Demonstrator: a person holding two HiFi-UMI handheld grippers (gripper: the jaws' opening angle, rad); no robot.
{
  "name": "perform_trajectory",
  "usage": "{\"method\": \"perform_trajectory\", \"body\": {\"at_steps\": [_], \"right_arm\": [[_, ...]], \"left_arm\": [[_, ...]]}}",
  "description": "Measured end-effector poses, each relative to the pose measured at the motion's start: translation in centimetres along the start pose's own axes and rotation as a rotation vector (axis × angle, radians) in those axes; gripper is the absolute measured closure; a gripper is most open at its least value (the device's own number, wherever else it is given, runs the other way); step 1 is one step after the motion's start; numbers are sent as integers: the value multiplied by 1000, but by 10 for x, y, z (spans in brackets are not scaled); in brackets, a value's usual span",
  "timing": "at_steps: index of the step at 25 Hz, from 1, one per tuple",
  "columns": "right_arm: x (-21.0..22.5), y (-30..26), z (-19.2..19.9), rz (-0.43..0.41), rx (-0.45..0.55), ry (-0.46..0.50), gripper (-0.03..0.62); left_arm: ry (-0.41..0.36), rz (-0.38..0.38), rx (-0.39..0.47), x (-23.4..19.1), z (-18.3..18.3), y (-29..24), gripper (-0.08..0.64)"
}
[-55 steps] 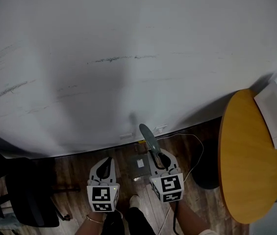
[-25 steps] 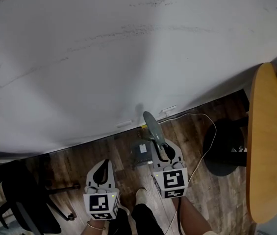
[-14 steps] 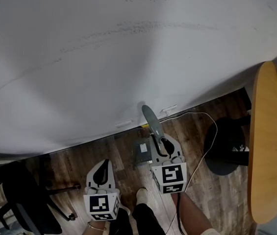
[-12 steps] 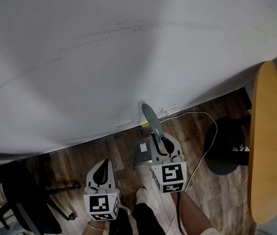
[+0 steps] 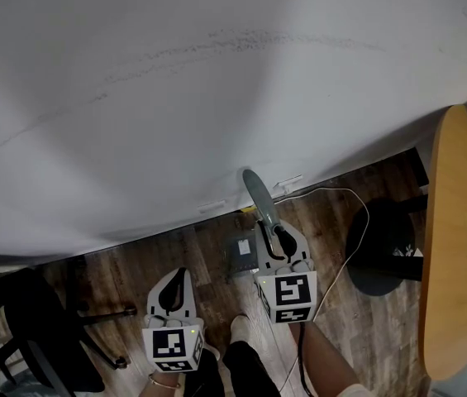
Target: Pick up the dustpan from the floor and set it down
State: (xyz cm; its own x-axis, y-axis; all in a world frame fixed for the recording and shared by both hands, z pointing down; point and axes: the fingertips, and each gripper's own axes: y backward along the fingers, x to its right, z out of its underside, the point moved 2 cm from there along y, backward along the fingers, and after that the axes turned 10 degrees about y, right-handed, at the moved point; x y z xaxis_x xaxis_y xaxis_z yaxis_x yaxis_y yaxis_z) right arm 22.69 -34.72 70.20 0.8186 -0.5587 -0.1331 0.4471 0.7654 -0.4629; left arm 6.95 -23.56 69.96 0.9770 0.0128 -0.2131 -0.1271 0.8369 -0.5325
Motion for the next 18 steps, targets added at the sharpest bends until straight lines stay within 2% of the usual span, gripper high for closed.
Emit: {"method": "perform_trajectory", "body": {"at_steps": [18], "right_arm": [[1, -6, 5, -8, -17, 0, 497]], "left_arm": [[4, -4, 7, -7, 0, 3, 543]]}}
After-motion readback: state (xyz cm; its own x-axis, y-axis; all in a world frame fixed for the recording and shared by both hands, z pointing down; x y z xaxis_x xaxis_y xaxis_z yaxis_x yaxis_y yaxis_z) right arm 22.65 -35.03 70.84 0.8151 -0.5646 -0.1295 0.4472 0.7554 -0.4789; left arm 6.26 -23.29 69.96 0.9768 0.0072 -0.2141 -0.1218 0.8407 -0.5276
